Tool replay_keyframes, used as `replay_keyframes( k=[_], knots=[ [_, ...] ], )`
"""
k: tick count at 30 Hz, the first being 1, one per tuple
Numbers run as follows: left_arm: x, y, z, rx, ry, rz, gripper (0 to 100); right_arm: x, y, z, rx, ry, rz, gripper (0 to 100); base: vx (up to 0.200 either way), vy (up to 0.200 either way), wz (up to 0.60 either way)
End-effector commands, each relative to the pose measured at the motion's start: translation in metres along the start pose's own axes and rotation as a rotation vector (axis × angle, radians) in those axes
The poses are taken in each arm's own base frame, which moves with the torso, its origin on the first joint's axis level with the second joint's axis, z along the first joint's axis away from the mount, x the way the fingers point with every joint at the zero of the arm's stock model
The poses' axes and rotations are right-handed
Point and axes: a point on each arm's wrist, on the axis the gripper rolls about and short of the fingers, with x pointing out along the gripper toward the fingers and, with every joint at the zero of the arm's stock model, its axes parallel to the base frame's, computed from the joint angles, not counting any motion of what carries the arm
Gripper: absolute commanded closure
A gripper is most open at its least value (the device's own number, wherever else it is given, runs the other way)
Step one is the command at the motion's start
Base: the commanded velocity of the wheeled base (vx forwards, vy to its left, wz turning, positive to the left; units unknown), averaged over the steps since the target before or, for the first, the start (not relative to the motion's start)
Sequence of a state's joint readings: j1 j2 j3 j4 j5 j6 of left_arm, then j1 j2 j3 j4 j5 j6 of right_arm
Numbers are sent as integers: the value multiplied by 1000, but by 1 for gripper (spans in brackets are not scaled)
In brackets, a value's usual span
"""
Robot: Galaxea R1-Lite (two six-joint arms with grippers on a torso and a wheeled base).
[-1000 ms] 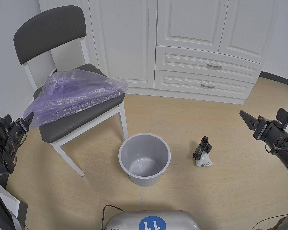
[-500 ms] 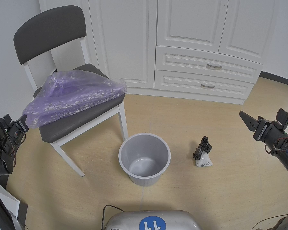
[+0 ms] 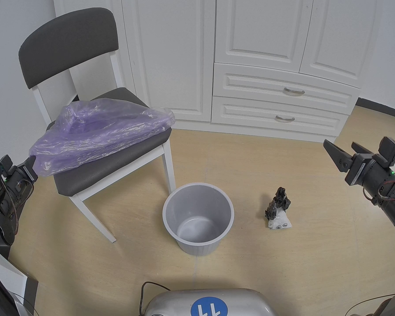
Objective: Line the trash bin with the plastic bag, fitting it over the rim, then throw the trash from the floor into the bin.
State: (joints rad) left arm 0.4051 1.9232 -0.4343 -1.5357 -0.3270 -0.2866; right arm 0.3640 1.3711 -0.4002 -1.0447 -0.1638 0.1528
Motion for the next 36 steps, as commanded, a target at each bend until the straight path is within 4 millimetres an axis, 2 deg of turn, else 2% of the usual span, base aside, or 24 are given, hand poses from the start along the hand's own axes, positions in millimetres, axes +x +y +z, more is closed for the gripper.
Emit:
replay_keyframes(
  k=[1,4,7,10,11,15,17,18,20,25,30,31,36],
  knots=[
    [-15,-32,18,38,-51,-92,100,9,25,17,-91,-66,99,0,0,0,0],
    [-14,-37,20,87,-62,-108,100,7,27,18,-134,-75,112,0,0,0,0],
    [-4,-42,39,258,-149,-139,100,-8,29,18,-179,-83,133,0,0,0,0],
    [0,-47,43,280,-171,-160,100,-13,30,18,-188,-77,143,0,0,0,0],
    [9,-61,49,283,-202,-211,100,-15,35,10,-213,-31,153,0,0,0,0],
    [14,-78,54,279,-211,-263,100,-13,35,1,-279,31,102,0,0,0,0],
    [11,-85,60,280,-226,-284,100,-13,34,0,-288,41,97,0,0,0,0],
    [4,-98,69,277,-236,-316,100,-14,34,-4,-298,59,94,0,0,0,0],
    [-6,-110,71,260,-189,-346,100,-12,34,-8,-303,77,94,0,0,0,0],
    [-19,-134,59,229,-59,-398,100,-5,35,-18,-300,113,98,0,0,0,0],
    [-26,-152,52,214,-52,-350,100,1,41,-30,-298,158,118,0,0,0,0],
    [-29,-161,51,208,-58,-342,100,2,46,-34,-301,176,138,0,0,0,0],
    [-45,-182,47,198,-54,-396,100,3,61,-47,-243,221,195,0,0,0,0]
  ],
)
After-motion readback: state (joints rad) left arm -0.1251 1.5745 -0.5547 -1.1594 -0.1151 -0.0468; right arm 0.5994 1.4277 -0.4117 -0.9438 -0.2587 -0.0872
